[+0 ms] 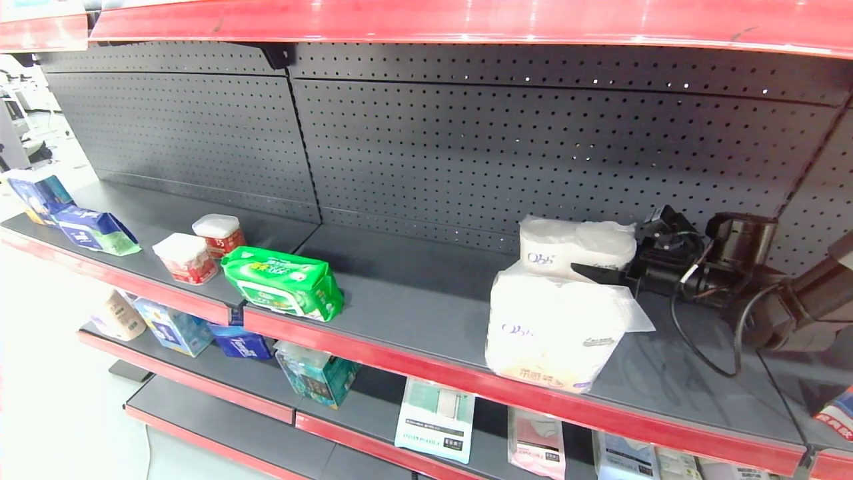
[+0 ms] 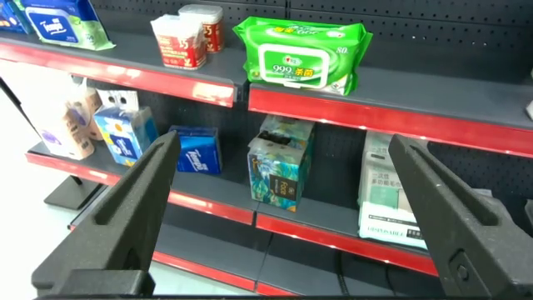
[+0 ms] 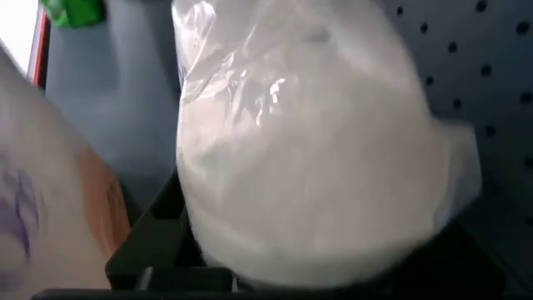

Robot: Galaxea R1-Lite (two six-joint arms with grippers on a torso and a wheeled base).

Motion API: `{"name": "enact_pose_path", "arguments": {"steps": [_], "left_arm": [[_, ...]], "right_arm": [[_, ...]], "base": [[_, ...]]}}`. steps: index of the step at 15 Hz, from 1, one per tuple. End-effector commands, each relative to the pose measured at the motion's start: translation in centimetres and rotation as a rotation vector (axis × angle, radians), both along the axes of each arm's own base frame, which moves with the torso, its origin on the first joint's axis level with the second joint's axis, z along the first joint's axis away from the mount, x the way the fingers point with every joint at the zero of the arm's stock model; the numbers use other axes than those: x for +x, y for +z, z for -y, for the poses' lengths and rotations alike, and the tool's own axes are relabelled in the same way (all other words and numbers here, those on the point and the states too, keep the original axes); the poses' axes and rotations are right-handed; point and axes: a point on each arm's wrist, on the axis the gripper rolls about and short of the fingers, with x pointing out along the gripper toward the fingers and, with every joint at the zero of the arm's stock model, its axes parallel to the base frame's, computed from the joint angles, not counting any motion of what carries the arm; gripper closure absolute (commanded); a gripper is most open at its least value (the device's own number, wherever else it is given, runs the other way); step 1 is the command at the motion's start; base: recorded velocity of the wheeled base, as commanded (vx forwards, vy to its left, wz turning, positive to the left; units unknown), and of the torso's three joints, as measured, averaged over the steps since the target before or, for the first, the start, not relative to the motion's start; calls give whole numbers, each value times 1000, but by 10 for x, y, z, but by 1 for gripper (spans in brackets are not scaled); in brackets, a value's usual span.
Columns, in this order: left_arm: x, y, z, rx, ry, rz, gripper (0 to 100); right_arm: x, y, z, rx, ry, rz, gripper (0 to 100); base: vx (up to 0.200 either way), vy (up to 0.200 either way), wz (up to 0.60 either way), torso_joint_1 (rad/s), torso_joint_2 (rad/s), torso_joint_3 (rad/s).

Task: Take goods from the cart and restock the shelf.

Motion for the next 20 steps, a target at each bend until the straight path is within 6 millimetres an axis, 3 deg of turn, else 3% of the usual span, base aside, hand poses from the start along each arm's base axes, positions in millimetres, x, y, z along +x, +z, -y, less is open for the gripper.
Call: {"name": "enact_pose_path", "arguments": {"steps": [1,6,14,20], "left_arm": [[0,0,0,0,1,0,0],[0,0,0,0,1,0,0],[0,0,0,0,1,0,0],[0,0,0,0,1,0,0]], "right_arm": [[-5,-9,16,-9,-9,-13,100],[-17,-21,29,-24,44,-13,100],[-2,-16,-1,-23,126,21,100],[1,-13,-2,-28,125,32,100]], "base": [[0,0,0,0,0,0],[0,0,0,0,0,0],[0,0,0,0,0,0],[0,0,0,0,0,0]]}}
